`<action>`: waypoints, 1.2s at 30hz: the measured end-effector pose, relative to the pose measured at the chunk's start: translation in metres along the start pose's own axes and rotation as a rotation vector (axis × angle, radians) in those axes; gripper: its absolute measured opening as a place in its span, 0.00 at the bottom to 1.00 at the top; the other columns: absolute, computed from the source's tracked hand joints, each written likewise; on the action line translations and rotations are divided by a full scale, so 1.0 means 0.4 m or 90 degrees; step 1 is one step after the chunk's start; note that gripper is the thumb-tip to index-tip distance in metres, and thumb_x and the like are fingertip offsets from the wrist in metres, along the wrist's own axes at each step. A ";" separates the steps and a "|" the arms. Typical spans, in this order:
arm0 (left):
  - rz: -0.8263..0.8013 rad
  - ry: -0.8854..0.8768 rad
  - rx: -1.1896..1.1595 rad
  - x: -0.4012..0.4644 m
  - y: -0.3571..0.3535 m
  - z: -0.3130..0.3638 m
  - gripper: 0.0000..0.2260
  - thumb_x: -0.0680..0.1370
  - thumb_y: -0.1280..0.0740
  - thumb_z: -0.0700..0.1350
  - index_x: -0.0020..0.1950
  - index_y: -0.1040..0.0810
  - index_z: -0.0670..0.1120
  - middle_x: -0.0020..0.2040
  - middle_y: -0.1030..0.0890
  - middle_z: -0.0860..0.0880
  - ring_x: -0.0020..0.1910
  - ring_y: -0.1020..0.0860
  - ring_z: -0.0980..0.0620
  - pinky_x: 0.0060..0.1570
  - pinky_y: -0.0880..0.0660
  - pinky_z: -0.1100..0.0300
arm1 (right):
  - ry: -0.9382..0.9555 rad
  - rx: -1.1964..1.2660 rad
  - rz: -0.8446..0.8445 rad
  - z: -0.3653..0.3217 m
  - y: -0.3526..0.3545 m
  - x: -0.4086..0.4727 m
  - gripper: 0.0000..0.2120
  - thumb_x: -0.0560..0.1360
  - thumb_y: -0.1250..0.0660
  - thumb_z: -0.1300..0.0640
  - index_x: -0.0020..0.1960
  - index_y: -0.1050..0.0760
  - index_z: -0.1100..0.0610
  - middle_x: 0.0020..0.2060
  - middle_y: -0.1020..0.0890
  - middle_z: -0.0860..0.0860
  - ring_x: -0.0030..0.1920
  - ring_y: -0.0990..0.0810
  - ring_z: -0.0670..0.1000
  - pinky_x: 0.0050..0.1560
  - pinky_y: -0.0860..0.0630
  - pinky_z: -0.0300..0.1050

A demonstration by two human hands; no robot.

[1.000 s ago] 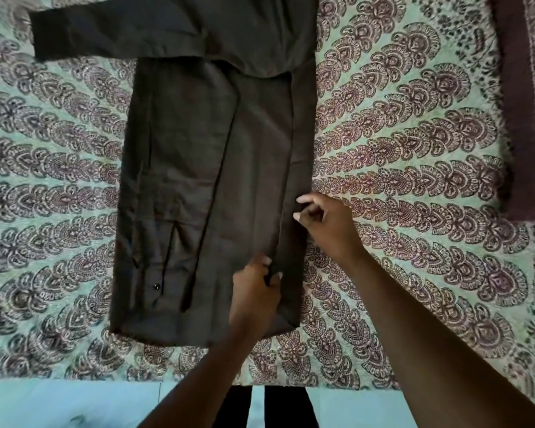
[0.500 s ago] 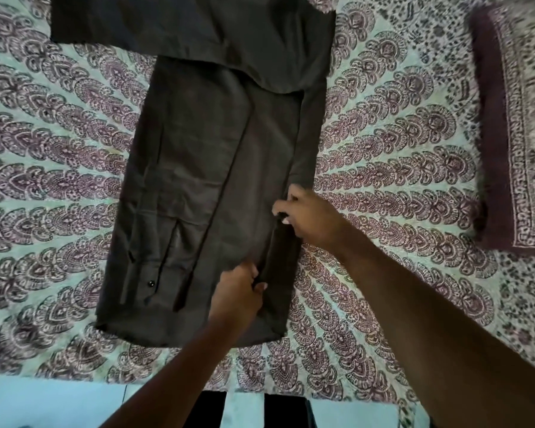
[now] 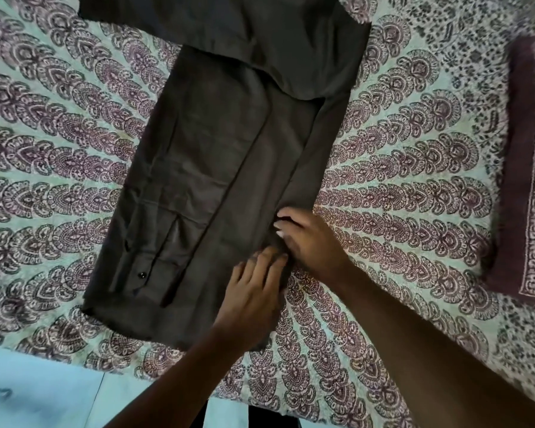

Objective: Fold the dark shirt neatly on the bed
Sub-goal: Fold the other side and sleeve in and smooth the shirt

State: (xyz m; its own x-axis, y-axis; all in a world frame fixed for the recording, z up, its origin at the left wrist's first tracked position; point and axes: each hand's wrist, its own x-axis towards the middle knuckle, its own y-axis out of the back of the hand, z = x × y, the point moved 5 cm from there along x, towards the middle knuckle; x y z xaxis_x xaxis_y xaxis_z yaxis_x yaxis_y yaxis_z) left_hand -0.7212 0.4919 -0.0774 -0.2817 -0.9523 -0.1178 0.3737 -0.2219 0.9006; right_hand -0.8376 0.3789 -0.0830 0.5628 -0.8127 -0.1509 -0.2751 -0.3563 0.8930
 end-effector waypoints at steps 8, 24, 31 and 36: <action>-0.077 0.014 0.080 -0.020 -0.115 -0.052 0.33 0.84 0.44 0.62 0.85 0.45 0.47 0.86 0.49 0.48 0.85 0.49 0.49 0.80 0.44 0.45 | 0.060 -0.252 -0.095 0.162 -0.001 -0.001 0.37 0.83 0.52 0.31 0.85 0.50 0.48 0.85 0.50 0.45 0.84 0.50 0.47 0.80 0.46 0.62; -0.028 -0.021 0.145 0.020 -0.091 -0.052 0.35 0.82 0.44 0.65 0.84 0.40 0.46 0.85 0.42 0.46 0.82 0.38 0.46 0.73 0.37 0.41 | 0.043 -0.254 -0.056 0.229 0.064 0.128 0.38 0.83 0.53 0.32 0.85 0.49 0.54 0.85 0.50 0.50 0.84 0.50 0.53 0.80 0.44 0.62; -0.024 -0.020 0.114 0.026 -0.086 -0.050 0.36 0.80 0.38 0.65 0.82 0.35 0.47 0.83 0.38 0.47 0.81 0.37 0.45 0.71 0.38 0.38 | -0.059 -0.203 -0.056 0.343 0.130 0.268 0.32 0.83 0.55 0.31 0.84 0.51 0.40 0.85 0.50 0.47 0.84 0.48 0.55 0.77 0.44 0.69; 0.112 -0.016 0.037 0.186 0.003 -0.004 0.14 0.81 0.35 0.51 0.62 0.19 0.45 0.63 0.21 0.45 0.57 0.22 0.41 0.53 0.30 0.46 | -0.020 -0.083 -0.037 0.337 0.215 0.322 0.25 0.86 0.46 0.42 0.79 0.33 0.51 0.79 0.33 0.53 0.78 0.34 0.58 0.73 0.31 0.63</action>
State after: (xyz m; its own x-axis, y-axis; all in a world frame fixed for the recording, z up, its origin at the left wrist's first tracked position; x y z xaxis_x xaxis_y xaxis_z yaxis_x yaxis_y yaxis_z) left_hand -0.7402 0.4203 -0.0857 -0.2389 -0.9695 0.0539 0.3678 -0.0390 0.9291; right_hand -0.8938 0.1814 -0.0826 0.5496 -0.8074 -0.2149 -0.1380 -0.3414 0.9297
